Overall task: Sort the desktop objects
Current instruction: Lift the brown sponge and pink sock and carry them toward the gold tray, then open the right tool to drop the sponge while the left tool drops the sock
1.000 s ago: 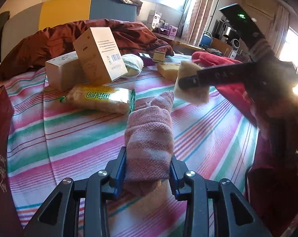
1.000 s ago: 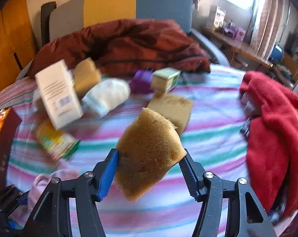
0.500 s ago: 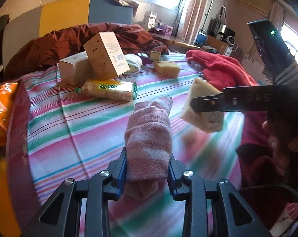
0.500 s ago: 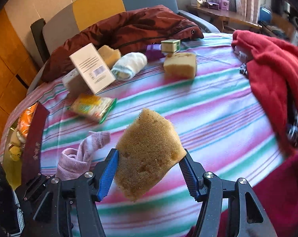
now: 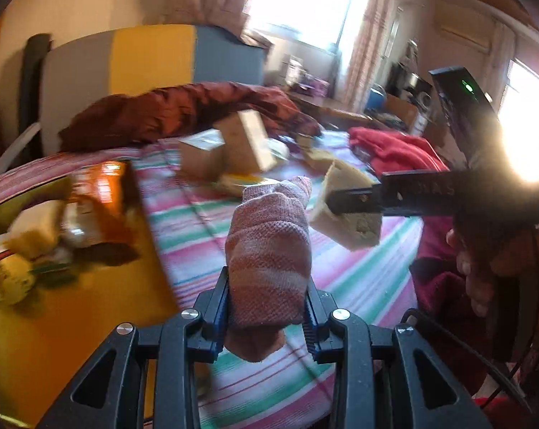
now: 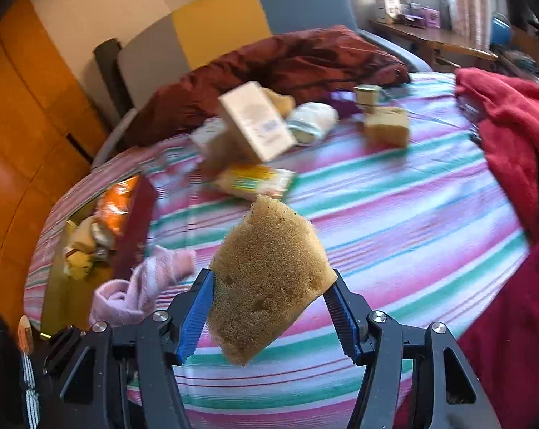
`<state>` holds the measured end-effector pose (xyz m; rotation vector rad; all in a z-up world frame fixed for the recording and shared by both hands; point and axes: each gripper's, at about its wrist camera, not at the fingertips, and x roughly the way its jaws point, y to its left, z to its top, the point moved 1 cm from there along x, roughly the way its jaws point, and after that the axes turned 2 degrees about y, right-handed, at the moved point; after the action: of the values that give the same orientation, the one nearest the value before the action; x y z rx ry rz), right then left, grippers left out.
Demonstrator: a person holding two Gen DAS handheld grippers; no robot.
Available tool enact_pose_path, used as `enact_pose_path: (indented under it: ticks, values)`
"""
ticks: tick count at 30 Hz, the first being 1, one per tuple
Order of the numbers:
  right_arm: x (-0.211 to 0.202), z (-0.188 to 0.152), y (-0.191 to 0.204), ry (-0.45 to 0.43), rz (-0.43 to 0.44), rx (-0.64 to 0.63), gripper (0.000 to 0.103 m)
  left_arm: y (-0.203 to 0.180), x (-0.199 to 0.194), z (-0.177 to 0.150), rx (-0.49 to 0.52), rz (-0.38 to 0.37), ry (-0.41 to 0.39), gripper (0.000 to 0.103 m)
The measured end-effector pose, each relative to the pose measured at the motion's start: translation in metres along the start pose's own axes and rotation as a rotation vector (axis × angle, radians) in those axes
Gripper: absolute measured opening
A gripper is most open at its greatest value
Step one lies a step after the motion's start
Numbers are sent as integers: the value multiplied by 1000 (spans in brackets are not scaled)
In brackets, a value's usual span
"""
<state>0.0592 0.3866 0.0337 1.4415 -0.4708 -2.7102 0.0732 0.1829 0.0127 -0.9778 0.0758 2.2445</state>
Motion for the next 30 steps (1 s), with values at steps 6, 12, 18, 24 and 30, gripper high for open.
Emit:
enact_pose_path:
  ticks: [6,12,18,24,30]
  values:
    - [7,5,64,8,68,-115,63,56,-35,-6,-115,83,-28,34]
    - [21,3,132,40,132,-237,63,113,-62,-22,-203,188,-25,34]
    - [45,-5,192,102,175,-343,63,164,-77,-39,-311,271,-8,34]
    - [79,-16,233,187,214,-401,63,203,-80,-50,-394,327,21,35]
    - [113,-18,257,252,236,-406,65,218,-78,-49,-432,325,43,49]
